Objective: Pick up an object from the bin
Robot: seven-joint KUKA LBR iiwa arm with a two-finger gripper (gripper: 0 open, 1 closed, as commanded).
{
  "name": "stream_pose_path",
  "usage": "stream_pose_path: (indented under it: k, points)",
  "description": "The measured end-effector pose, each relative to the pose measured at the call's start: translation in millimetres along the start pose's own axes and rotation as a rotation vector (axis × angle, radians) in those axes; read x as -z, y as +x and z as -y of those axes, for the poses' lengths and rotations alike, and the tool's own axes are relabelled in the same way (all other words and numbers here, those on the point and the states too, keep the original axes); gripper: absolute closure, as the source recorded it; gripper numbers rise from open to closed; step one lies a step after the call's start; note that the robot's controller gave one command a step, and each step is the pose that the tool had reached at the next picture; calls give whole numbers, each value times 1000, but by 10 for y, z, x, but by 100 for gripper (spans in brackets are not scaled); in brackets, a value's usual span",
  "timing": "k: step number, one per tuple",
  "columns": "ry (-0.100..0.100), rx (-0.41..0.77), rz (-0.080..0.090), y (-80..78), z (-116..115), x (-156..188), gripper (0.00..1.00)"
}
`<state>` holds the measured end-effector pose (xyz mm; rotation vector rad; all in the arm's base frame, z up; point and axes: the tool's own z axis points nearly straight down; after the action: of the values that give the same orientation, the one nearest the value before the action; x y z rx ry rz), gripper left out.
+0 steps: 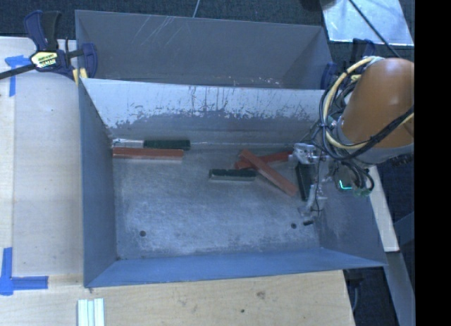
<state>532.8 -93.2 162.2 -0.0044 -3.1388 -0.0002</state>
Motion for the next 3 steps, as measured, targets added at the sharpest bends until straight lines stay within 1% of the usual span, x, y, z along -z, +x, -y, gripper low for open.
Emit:
stream_pose_path:
  k: [1,2,3]
  points:
    - [1,3,6,-18,-2,29,0]
    - [1,1,11,-71,19,-20,0]
    - [1,35,-3,-77,-212,-345,0]
